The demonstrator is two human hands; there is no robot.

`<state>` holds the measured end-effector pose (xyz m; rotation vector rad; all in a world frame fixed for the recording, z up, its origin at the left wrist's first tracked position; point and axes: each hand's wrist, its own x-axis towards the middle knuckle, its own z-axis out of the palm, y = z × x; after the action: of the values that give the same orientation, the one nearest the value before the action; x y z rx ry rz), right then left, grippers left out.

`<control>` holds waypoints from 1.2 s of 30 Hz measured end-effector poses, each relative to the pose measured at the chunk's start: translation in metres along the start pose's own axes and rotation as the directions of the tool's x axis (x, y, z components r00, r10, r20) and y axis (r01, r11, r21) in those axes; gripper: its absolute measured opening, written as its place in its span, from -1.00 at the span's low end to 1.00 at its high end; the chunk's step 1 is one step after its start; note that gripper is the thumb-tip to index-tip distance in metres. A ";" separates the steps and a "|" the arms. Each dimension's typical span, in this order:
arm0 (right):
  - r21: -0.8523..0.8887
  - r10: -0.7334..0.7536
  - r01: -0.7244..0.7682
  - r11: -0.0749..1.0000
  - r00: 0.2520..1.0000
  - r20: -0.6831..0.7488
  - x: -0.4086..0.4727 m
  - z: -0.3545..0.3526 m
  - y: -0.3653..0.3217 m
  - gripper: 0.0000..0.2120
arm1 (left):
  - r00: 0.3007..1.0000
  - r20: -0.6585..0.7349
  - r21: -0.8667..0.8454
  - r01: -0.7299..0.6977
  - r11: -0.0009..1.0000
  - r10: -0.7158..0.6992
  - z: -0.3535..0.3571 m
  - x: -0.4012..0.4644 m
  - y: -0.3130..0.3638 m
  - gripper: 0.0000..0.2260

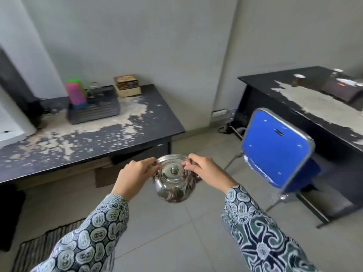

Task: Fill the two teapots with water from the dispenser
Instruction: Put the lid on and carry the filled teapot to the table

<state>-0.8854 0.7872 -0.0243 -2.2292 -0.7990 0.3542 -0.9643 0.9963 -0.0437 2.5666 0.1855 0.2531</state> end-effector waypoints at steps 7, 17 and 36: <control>0.026 0.145 -0.142 0.989 0.969 -0.199 -0.088 -0.115 0.094 -0.83 | 0.982 0.040 -0.087 -0.179 0.980 0.183 0.087 0.042 0.149 -0.58; 0.148 0.278 -0.236 0.961 0.818 -0.503 -0.153 -0.264 0.211 -0.87 | 0.898 0.111 -0.158 -0.407 0.899 0.426 0.181 0.145 0.335 -0.52; 0.318 0.408 -0.256 0.913 0.620 -0.671 -0.183 -0.521 0.451 -0.80 | 0.811 0.241 -0.352 -0.439 0.827 0.533 0.380 0.325 0.627 -0.89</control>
<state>-0.5859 0.1415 0.0164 -2.0557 0.0963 -0.2926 -0.5153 0.3350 0.0228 2.2799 -0.6141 0.0252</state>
